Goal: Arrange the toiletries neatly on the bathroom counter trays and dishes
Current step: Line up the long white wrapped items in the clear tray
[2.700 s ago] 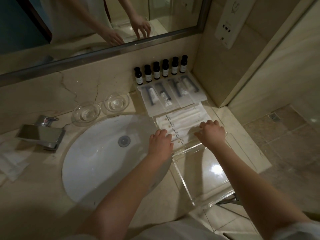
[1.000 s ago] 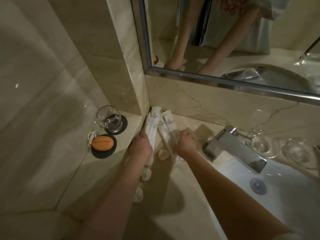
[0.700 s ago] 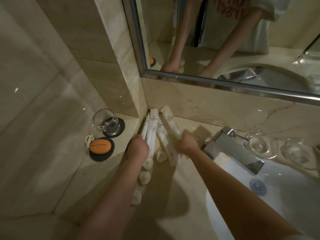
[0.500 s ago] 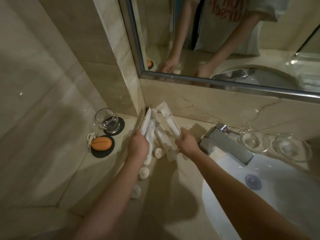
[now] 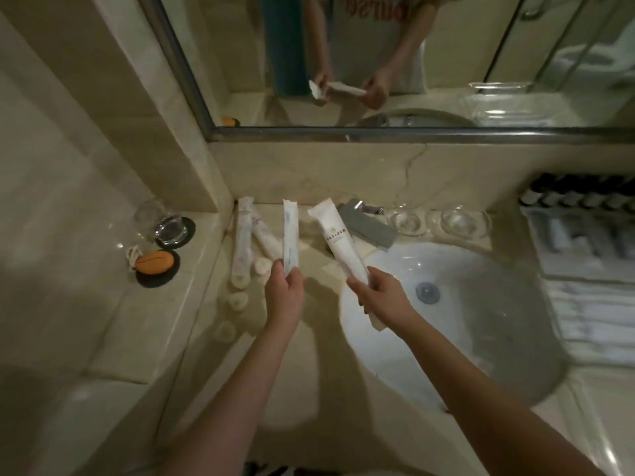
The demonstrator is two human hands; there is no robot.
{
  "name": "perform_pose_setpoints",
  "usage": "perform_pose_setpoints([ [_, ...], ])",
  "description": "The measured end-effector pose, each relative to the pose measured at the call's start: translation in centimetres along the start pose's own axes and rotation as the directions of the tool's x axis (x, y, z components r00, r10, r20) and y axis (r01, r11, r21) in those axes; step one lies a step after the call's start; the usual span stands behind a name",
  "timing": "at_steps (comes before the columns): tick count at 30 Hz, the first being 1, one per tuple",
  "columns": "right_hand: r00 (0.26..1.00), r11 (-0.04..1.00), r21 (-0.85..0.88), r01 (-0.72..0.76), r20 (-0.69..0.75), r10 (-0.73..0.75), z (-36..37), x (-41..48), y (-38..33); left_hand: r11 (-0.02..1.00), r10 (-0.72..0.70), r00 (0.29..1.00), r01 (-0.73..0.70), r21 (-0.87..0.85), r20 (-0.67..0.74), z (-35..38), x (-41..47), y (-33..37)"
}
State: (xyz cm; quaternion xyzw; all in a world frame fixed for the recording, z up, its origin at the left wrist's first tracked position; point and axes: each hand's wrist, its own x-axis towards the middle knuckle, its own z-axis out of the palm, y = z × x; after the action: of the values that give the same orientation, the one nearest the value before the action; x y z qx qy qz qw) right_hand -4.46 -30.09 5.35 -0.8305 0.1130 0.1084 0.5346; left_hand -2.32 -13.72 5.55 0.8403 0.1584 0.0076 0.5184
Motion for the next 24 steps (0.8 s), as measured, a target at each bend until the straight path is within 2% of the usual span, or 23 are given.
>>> perform_pose_setpoints([
  [4, 0.997, 0.997, 0.078, -0.021, -0.077, 0.027, -4.4, -3.2, 3.2, 0.998, 0.052, 0.996, -0.05, -0.04, 0.071, 3.9, -3.3, 1.4],
  [9, 0.974, 0.996, 0.066, -0.058, -0.216, 0.071, -10.6, -6.4, 7.6, 0.99, 0.108, 0.978, -0.088, -0.112, 0.18, 9.1, -7.1, 5.4],
  [11, 0.964, 0.995, -0.012, -0.095, -0.249, 0.089, -13.2, -7.5, 9.6, 0.982, 0.164, 0.963, -0.138, -0.131, 0.214, 11.0, -8.4, 7.0],
  [13, 0.962, 0.972, -0.18, -0.15, -0.253, 0.101, -15.9, -8.6, 11.5, 0.971, 0.235, 0.939, -0.216, -0.102, 0.252, 12.9, -9.3, 8.4],
  [15, 0.967, 0.929, -0.327, -0.175, -0.236, 0.099, -18.6, -9.7, 13.3, 0.942, 0.318, 0.9, -0.335, 0.005, 0.299, 15.1, -9.7, 9.6],
  [17, 0.977, 0.911, -0.376, -0.168, -0.186, 0.103, -21.0, -10.8, 14.8, 0.914, 0.337, 0.848, -0.399, 0.074, 0.409, 17.3, -9.9, 10.5],
  [21, 0.99, 0.859, -0.494, -0.135, -0.098, 0.099, -24.6, -12.2, 17.0, 0.94, 0.189, 0.698, -0.331, 0.078, 0.69, 20.9, -11.2, 11.3],
  [22, 0.99, 0.844, -0.519, -0.137, -0.097, 0.102, -25.2, -12.4, 17.4, 0.934, 0.165, 0.665, -0.344, 0.103, 0.728, 21.8, -11.6, 11.2],
  [24, 0.988, 0.809, -0.569, -0.147, -0.121, 0.094, -26.2, -12.5, 18.1, 0.923, 0.141, 0.649, -0.359, 0.138, 0.747, 23.2, -12.8, 11.2],
])
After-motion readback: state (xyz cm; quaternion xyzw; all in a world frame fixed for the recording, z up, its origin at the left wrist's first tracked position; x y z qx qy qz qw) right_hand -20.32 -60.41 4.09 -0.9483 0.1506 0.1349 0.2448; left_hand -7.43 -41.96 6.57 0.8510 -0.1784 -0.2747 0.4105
